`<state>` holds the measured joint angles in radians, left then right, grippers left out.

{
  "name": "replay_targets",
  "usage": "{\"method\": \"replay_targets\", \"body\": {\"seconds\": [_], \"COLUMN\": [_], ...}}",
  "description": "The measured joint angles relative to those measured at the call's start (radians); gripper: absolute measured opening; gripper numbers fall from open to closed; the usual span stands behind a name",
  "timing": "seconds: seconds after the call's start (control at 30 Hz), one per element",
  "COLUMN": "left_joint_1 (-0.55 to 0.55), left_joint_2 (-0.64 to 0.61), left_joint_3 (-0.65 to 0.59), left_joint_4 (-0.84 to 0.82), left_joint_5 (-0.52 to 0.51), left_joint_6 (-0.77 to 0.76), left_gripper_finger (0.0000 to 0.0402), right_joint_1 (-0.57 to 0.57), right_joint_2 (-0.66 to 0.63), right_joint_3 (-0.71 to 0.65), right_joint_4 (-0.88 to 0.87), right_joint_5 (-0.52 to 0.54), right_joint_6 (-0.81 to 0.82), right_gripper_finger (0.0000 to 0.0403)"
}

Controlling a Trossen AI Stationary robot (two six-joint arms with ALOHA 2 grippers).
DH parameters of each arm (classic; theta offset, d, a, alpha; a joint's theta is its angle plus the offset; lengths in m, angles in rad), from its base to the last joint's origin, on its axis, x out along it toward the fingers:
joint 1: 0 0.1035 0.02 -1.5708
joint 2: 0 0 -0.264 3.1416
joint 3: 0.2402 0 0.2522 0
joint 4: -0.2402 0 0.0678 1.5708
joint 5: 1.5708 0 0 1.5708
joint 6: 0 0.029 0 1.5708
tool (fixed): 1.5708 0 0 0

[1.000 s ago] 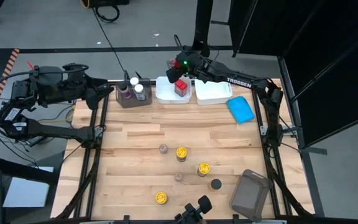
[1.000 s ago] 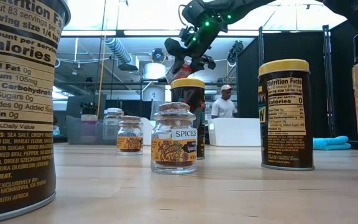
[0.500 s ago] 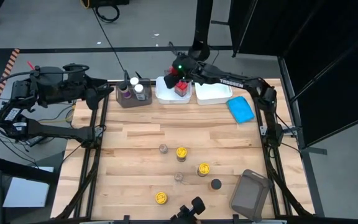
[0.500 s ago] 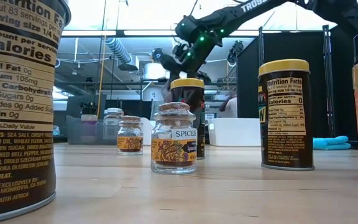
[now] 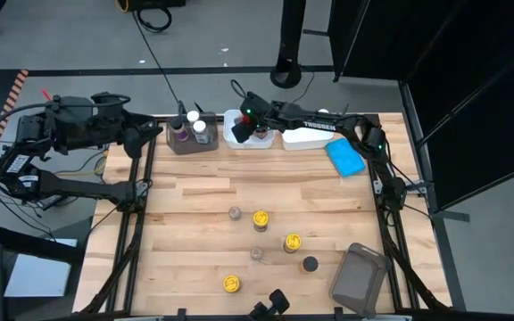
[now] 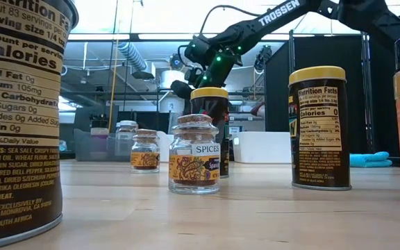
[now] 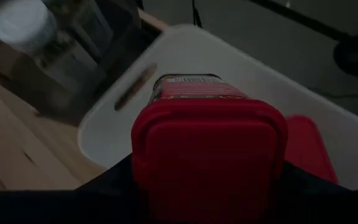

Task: Sort spices by type
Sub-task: Put the red seasoning bottle into the left white bin

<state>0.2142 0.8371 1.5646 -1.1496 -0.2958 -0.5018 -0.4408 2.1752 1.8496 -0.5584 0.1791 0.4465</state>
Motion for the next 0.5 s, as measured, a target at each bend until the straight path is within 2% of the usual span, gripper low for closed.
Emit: {"method": "replay_targets", "body": {"seconds": [0.5], "left_joint_1": [0.0], "left_joint_2": [0.0], "left_joint_3": [0.0], "left_joint_4": [-0.002], "left_joint_5": [0.0], "left_joint_6": [0.0], "left_gripper_finger": [0.0301], "right_joint_1": [-0.021], "right_joint_2": [0.0], "right_joint_3": [0.0], "right_joint_4": [-0.097], "right_joint_5": [0.095], "right_joint_6": [0.072], "right_gripper_finger": [0.0213]}}
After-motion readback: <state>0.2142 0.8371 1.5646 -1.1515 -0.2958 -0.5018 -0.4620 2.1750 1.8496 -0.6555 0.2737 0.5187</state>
